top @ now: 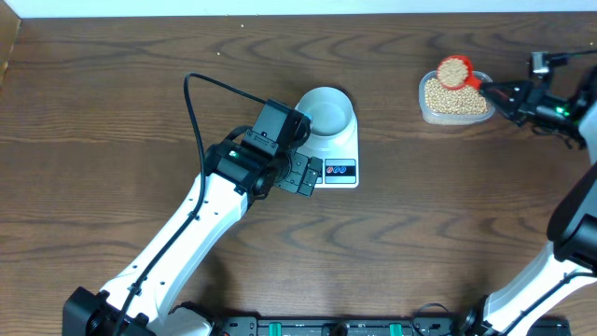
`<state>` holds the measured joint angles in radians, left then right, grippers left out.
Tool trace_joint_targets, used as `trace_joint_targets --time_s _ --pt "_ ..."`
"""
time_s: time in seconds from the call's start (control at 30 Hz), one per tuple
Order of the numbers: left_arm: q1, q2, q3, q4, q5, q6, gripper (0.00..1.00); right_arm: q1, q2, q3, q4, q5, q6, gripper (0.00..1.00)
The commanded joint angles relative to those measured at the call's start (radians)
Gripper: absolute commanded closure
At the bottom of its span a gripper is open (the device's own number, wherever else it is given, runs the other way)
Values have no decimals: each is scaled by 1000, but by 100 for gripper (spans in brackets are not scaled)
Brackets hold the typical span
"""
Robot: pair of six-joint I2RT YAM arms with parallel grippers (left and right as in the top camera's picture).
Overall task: Scoop item into bowl and weigh 50g on scale
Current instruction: 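Carry the filled scoop over the grey bowl and pour soybeans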
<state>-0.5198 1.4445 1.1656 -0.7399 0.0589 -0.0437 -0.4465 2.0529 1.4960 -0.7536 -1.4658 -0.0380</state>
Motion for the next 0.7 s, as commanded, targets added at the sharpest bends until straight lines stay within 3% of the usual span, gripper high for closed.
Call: trace_joint_targets --time_s 0.0,0.47,0.67 --pt "2 -8 5 -4 9 18 1 92 -1 -4 16 -71 11 99" --pt "2 -8 5 -4 9 18 1 395 -2 -4 301 149 341 99" --pt "2 -8 5 -4 9 18 1 488 -6 -4 290 248 328 98"
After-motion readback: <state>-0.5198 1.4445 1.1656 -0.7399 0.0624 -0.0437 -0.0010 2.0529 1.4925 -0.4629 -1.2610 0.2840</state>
